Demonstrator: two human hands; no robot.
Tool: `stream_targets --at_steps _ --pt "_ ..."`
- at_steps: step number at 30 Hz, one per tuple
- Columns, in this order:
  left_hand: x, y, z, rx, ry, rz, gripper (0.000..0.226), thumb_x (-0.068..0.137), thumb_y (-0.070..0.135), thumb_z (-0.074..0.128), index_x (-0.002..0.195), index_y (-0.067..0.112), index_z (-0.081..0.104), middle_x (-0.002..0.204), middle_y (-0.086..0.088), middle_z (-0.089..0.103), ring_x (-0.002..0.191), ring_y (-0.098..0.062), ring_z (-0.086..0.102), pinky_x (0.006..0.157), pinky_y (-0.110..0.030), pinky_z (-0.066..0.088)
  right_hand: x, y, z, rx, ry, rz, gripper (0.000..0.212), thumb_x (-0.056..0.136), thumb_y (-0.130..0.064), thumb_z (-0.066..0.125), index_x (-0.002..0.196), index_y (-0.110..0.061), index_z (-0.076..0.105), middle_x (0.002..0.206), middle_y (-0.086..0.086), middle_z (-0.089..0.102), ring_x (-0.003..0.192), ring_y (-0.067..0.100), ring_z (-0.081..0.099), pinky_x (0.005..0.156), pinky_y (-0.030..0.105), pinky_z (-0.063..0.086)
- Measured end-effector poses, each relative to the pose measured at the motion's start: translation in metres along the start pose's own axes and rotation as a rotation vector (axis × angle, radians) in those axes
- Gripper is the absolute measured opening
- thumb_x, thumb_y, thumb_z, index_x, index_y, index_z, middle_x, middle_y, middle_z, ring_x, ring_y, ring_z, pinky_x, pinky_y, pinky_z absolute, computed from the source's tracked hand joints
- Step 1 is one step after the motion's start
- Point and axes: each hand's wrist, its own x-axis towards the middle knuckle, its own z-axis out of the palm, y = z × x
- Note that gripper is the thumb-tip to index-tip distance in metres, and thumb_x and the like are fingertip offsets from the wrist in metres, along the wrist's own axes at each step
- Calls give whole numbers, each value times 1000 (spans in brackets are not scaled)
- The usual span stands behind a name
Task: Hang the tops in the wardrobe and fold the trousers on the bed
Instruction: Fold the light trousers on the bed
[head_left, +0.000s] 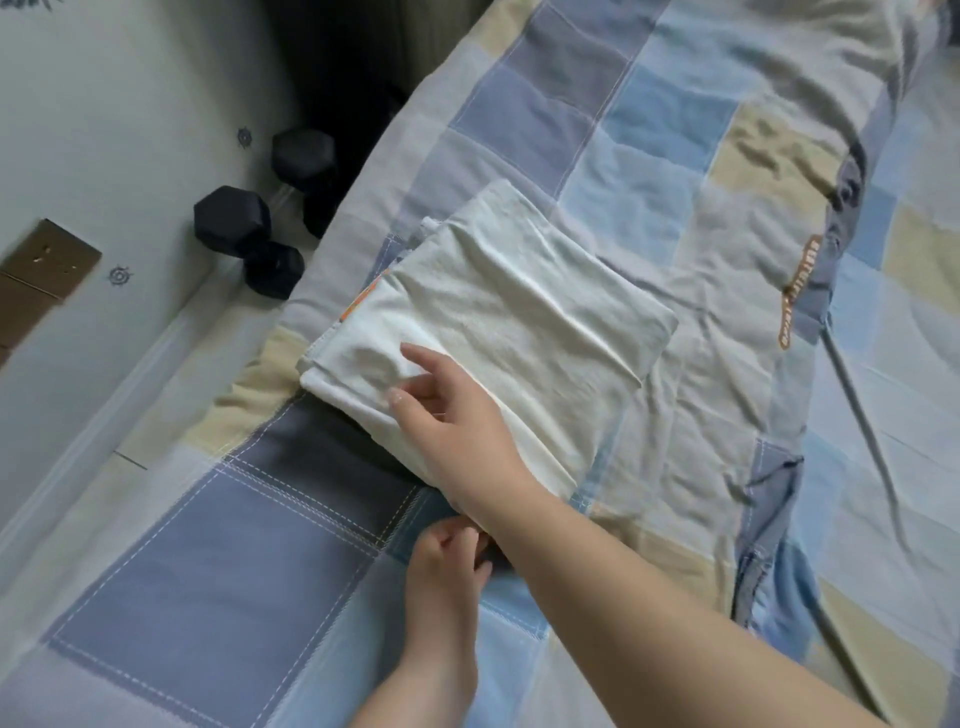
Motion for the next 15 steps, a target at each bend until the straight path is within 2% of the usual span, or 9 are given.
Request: stream_targets --at_steps 1,3,5,7,9,12,15 --pt "-1 -4 -4 60 24 51 3 86 8 59 83 7 61 81 -13 62 79 -18 59 80 -32 51 -6 10 -16 -24 80 -8 35 91 -26 59 124 -36 54 84 -17 60 77 -1 57 75 14 46" --pt "-10 -9 -8 105 30 102 9 91 3 58 84 7 62 72 -5 67 68 -12 62 72 -28 50 -14 27 -55 -72 257 29 30 92 -23 58 117 -39 55 81 -13 61 75 3 59 74 22 49" --pt "-21 -13 0 166 -65 132 12 91 3 58 86 10 66 70 -1 72 66 -9 66 68 -25 52 -15 42 -98 -121 421 98 36 93 -22 55 127 -34 50 82 -6 60 74 9 58 69 24 48" --pt "-25 -17 9 253 -137 172 16 90 2 59 88 15 68 79 0 75 73 -7 69 68 -22 54 -10 51 -136 -167 516 165 50 96 -24 52 142 -32 36 84 2 59 77 14 58 65 24 46" --pt "-27 -21 19 298 -164 184 17 88 5 62 95 19 67 88 -2 74 81 -5 70 75 -22 54 -1 57 -166 -225 492 230 56 97 -27 49 147 -35 26 84 5 60 78 19 59 70 33 49" --pt "-25 -27 27 330 -102 214 23 86 11 66 105 22 59 101 0 67 85 0 67 79 -24 51 11 58 -184 -264 366 221 42 97 -29 50 138 -31 42 86 5 67 75 15 63 85 45 52" --pt "-18 -33 37 329 34 243 31 83 12 70 105 20 50 109 0 60 96 -4 64 73 -16 45 18 52 -190 -259 370 209 23 97 -26 51 118 -17 52 82 -1 64 69 8 62 85 43 52"
